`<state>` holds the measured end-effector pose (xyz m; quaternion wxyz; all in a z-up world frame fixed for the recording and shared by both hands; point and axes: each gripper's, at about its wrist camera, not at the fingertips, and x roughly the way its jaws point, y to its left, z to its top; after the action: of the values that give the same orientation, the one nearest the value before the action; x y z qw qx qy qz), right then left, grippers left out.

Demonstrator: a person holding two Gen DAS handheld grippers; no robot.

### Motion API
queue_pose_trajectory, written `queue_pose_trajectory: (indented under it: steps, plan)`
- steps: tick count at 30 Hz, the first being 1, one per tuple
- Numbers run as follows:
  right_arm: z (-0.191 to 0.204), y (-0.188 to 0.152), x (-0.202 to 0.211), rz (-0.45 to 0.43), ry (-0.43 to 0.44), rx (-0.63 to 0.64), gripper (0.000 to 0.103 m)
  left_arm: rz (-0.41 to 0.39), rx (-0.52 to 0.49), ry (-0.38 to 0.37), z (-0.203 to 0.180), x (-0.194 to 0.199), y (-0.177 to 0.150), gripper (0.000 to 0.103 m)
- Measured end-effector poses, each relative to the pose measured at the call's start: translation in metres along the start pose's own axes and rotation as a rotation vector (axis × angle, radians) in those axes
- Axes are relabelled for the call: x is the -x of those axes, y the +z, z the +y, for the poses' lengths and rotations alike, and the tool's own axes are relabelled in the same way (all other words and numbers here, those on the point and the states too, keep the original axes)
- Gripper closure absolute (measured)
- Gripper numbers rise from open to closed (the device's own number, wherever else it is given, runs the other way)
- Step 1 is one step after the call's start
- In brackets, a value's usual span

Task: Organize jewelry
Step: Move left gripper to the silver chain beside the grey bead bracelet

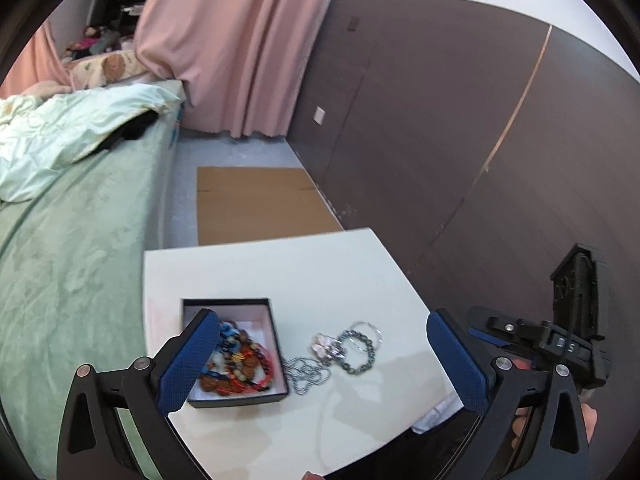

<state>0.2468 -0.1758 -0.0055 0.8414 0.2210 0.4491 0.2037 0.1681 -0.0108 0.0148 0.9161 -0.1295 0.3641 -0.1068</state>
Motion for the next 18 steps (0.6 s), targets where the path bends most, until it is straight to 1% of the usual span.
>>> queue_pose_trajectory:
  steps: [2,4,7,11,14,16,18]
  plan:
    - [-0.006,0.0,0.0,0.011,-0.012,-0.01,0.005,0.032,-0.011,-0.006,-0.006,-0.009,-0.001,0.0]
    - [-0.01,-0.001,0.001,0.008,-0.014,-0.006,0.0,0.065,-0.028,-0.013,-0.013,-0.018,-0.002,0.0]
    - [-0.02,-0.005,-0.001,0.007,-0.013,-0.011,0.0,0.11,-0.053,-0.016,-0.021,-0.031,-0.004,0.0]
    - [-0.041,-0.007,-0.008,0.017,-0.037,-0.053,0.0,0.182,-0.085,-0.012,-0.028,-0.051,-0.008,0.0]
    - [-0.051,-0.003,-0.005,-0.004,-0.035,-0.068,0.0,0.226,-0.115,0.003,-0.035,-0.065,-0.012,0.0]
    - [-0.056,-0.002,-0.004,-0.003,-0.048,-0.058,0.0,0.257,-0.133,0.01,-0.039,-0.075,-0.015,0.003]
    - [-0.062,-0.001,-0.008,0.025,-0.059,-0.061,0.0,0.283,-0.158,0.012,-0.043,-0.084,-0.017,0.009]
